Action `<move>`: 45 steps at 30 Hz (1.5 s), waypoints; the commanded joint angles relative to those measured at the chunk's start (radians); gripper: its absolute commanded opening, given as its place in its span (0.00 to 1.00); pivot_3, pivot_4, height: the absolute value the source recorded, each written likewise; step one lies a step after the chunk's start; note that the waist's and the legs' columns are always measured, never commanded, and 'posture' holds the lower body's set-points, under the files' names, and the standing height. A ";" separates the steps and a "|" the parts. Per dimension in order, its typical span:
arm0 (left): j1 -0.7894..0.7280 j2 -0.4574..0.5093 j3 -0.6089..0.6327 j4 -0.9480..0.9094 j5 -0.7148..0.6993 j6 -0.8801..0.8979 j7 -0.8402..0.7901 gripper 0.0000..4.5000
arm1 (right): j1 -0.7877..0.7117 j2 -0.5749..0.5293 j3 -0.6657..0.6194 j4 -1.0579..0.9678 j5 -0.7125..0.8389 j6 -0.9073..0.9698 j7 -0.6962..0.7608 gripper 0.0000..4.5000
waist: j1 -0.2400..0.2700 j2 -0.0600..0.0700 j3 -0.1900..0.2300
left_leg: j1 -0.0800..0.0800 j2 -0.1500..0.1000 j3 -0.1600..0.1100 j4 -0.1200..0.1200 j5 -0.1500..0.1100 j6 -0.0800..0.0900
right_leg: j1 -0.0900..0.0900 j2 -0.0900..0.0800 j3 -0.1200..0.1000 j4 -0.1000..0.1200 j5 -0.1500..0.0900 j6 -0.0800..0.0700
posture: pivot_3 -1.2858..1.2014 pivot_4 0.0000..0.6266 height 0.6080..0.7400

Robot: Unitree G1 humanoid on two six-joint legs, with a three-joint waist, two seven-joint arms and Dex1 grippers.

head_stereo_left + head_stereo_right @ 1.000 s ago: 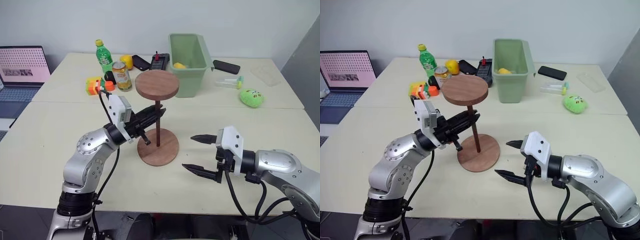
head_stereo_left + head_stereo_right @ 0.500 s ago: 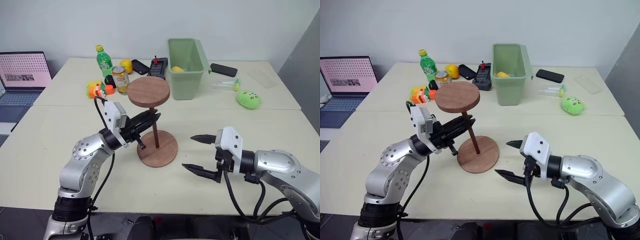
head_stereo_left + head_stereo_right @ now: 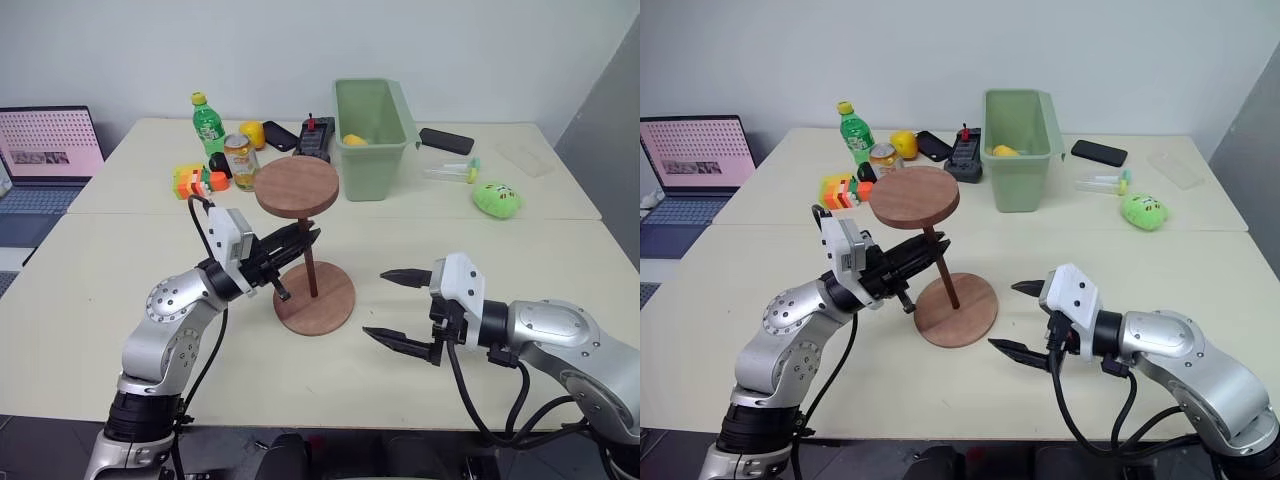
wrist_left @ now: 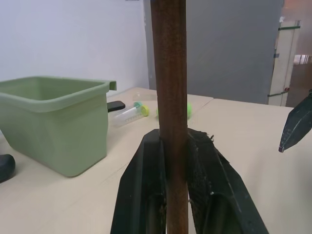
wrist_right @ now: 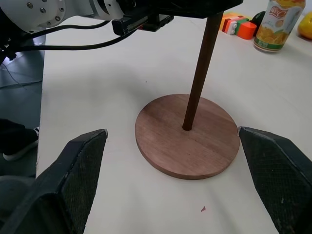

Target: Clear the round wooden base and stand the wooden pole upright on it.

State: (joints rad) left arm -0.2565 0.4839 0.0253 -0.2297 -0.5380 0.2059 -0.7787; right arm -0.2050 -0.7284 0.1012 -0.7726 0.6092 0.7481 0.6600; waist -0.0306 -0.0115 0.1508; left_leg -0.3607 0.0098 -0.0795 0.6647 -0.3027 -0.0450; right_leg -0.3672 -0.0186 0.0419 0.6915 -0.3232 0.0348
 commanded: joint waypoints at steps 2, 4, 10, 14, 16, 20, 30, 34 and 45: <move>0.051 0.045 -0.040 0.126 0.108 0.023 -0.004 0.13 | -0.007 0.008 -0.002 -0.026 -0.006 -0.024 0.003 1.00 | 0.000 0.000 0.000 | 0.000 0.000 0.000 0.000 0.000 0.000 | 0.000 0.000 0.000 0.000 0.000 0.000 | 0.52 0.24 1.00; 0.044 0.047 -0.050 0.128 0.108 0.012 -0.020 0.24 | -0.006 0.009 -0.001 -0.026 -0.007 -0.024 0.003 1.00 | -0.001 0.001 0.000 | 0.000 0.000 0.000 0.000 0.000 0.000 | 0.000 0.000 0.000 -0.001 0.000 0.000 | 0.52 0.24 1.00; 0.035 0.045 -0.074 0.114 0.116 -0.004 -0.075 0.55 | -0.002 0.011 0.000 -0.026 -0.011 -0.026 0.004 1.00 | 0.006 -0.007 0.010 | -0.010 0.001 -0.005 -0.001 0.000 0.000 | -0.007 0.001 -0.001 -0.005 0.000 0.000 | 0.52 0.24 1.00; 0.039 0.046 -0.082 0.088 0.117 -0.002 -0.103 0.64 | -0.001 0.013 0.002 -0.027 -0.012 -0.026 0.002 1.00 | 0.008 -0.006 0.011 | -0.015 0.000 -0.006 -0.001 0.000 -0.001 | -0.007 -0.003 -0.003 -0.011 0.000 0.000 | 0.52 0.24 1.00; 0.040 0.060 -0.083 0.081 0.124 0.003 -0.121 0.64 | -0.002 0.015 0.004 -0.026 -0.013 -0.026 0.001 1.00 | 0.007 -0.006 0.011 | -0.016 -0.001 -0.006 -0.001 0.000 -0.001 | -0.008 -0.004 -0.003 -0.011 0.000 0.000 | 0.52 0.24 1.00; 0.026 0.116 -0.064 0.087 0.146 -0.010 -0.168 0.64 | -0.007 0.017 0.007 -0.017 -0.015 -0.029 0.004 1.00 | 0.004 -0.006 0.011 | -0.015 -0.001 -0.007 -0.001 0.000 0.000 | -0.008 -0.004 -0.003 -0.011 0.000 0.000 | 0.52 0.24 1.00; -0.017 0.398 0.042 0.006 0.105 0.148 -0.300 0.64 | -0.002 -0.064 -0.066 0.078 -0.035 -0.104 0.124 1.00 | 0.001 -0.004 0.014 | -0.015 -0.001 -0.006 -0.002 0.000 0.000 | -0.008 -0.001 -0.004 -0.011 0.000 0.000 | 0.52 0.24 1.00; 0.011 0.478 0.136 0.047 0.134 0.162 -0.276 0.64 | 0.049 -0.129 -0.167 0.116 -0.002 -0.140 0.219 1.00 | 0.003 -0.004 0.015 | -0.015 -0.001 -0.006 -0.002 0.000 0.000 | -0.008 -0.001 -0.004 -0.011 0.000 0.000 | 0.52 0.24 1.00; 0.077 0.606 0.295 0.165 0.138 0.196 -0.303 0.64 | 0.166 -0.254 -0.400 0.194 0.037 -0.184 0.381 1.00 | 0.003 -0.003 0.018 | -0.015 0.000 -0.005 -0.002 0.000 0.000 | -0.008 -0.001 -0.003 -0.010 0.000 0.000 | 0.52 0.24 1.00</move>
State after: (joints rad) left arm -0.1674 1.0653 0.2821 -0.0704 -0.4075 0.4084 -1.0757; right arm -0.0376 -0.9654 -0.2522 -0.5717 0.6265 0.5788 1.0211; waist -0.0281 -0.0143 0.1692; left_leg -0.3757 0.0097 -0.0850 0.6628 -0.3028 -0.0449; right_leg -0.3752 -0.0202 0.0385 0.6811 -0.3230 0.0347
